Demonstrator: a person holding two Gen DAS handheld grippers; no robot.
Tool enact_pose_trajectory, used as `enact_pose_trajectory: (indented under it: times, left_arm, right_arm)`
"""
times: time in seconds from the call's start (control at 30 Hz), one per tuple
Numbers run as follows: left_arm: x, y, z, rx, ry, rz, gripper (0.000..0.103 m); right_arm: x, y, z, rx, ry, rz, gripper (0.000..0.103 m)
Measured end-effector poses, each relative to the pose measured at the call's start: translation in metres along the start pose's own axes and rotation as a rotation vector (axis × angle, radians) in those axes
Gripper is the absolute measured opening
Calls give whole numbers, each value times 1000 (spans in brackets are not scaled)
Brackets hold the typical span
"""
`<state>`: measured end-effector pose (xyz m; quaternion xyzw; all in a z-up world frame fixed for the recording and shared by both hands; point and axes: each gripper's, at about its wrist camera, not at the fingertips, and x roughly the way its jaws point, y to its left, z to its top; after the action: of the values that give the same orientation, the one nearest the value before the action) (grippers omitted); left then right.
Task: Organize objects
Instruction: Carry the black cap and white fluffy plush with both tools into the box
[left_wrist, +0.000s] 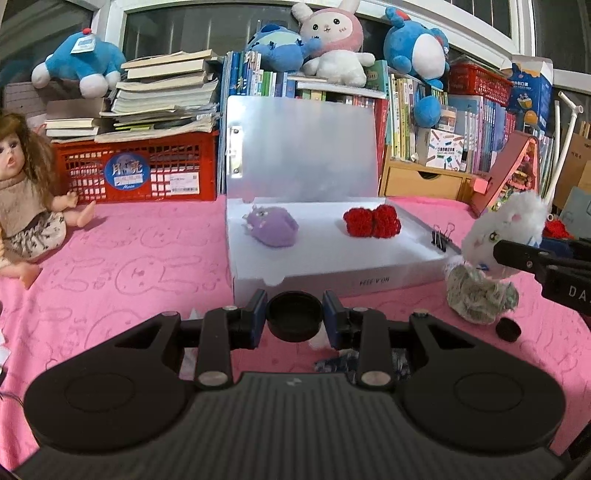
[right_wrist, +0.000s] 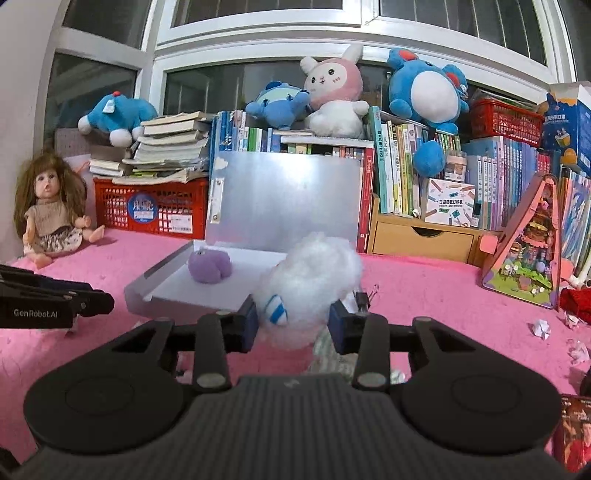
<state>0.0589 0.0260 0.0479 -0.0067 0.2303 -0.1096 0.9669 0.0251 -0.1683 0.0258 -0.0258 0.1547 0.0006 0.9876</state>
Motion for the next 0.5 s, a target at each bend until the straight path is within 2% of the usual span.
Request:
enact_pose_trajectory:
  times: [0.23, 0.37, 0.5]
  left_arm:
    - [22, 1, 31, -8, -27, -12, 38]
    - [42, 1, 53, -10, -43, -15, 38]
    - [68, 4, 70, -37, -25, -22, 38]
  right_arm:
    - [29, -24, 23, 109, 15, 14, 42]
    - [55, -38, 37, 185, 39, 55, 42]
    - [81, -49, 46, 268, 63, 101, 42]
